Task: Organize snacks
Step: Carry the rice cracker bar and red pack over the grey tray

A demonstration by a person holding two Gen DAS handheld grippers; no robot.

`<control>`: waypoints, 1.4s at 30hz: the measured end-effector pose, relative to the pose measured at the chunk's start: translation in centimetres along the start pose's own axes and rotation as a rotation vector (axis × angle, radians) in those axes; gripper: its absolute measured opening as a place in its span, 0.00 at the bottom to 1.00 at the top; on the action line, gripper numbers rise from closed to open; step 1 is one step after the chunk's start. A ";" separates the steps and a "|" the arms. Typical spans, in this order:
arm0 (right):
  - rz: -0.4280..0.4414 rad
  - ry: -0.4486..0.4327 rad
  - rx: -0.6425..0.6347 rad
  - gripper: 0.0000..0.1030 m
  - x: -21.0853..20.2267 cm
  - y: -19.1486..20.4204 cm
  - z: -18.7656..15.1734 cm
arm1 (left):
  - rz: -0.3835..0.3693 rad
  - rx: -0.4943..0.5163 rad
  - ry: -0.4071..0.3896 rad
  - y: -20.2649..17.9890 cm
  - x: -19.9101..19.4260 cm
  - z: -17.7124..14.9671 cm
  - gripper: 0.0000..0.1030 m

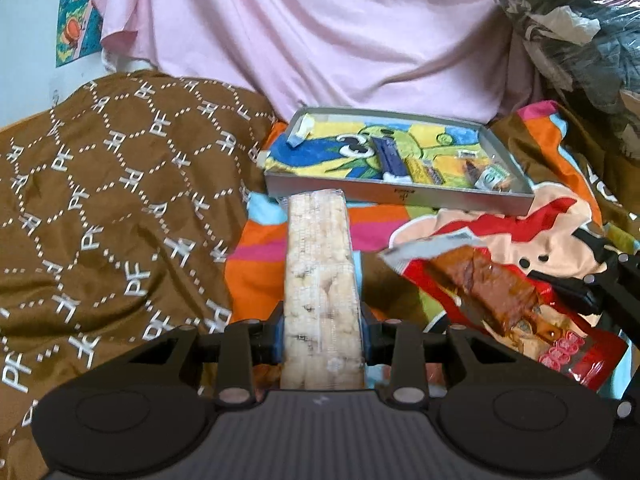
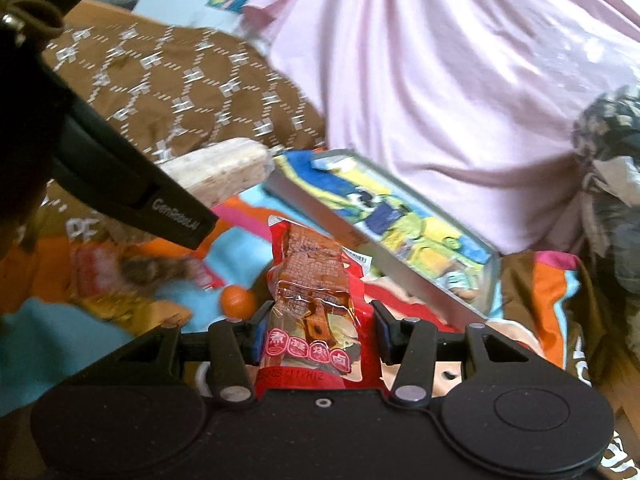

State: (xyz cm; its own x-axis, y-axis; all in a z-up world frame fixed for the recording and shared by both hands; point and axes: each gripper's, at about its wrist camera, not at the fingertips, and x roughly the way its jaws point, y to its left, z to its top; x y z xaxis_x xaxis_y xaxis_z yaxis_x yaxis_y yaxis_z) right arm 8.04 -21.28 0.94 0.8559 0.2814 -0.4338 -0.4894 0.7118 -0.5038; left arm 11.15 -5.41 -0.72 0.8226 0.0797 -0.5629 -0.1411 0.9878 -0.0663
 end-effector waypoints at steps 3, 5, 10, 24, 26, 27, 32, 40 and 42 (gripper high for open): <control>-0.051 -0.019 0.024 0.49 0.9 -1.4 0.1 | -0.004 0.002 -0.021 -0.6 0.4 0.9 0.36; -0.084 -0.032 0.052 0.49 1.4 -2.5 0.2 | -0.009 0.016 -0.036 -1.2 0.9 1.8 0.36; -0.167 -0.080 0.122 0.49 3.7 -5.3 0.3 | -0.018 0.029 -0.090 -2.6 2.1 4.3 0.36; -0.248 -0.151 0.313 0.50 13.1 -11.2 1.7 | -0.003 0.006 -0.161 -5.5 9.9 11.2 0.36; -0.248 -0.156 0.338 0.50 14.5 -11.6 1.6 | 0.006 0.004 -0.164 -5.7 11.4 12.2 0.36; -0.248 -0.159 0.347 0.50 15.0 -11.8 1.6 | 0.011 -0.006 -0.159 -5.8 12.3 12.8 0.36; -0.242 -0.173 0.360 0.50 17.7 -12.3 1.1 | 0.039 -0.040 -0.137 -5.9 15.9 14.8 0.36; -0.190 -0.163 0.411 0.50 19.6 -12.6 0.2 | 0.069 -0.062 -0.045 -6.2 20.7 15.7 0.36; -0.188 -0.154 0.414 0.51 19.9 -12.6 0.1 | 0.080 -0.071 -0.011 -6.2 21.7 15.4 0.36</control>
State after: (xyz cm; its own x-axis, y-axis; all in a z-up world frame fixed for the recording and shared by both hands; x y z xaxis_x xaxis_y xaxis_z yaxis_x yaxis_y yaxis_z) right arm 31.25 -24.58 -1.23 0.9535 0.1929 -0.2317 -0.2425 0.9473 -0.2094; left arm 38.35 -7.72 0.17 0.8131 0.1603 -0.5596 -0.2451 0.9662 -0.0794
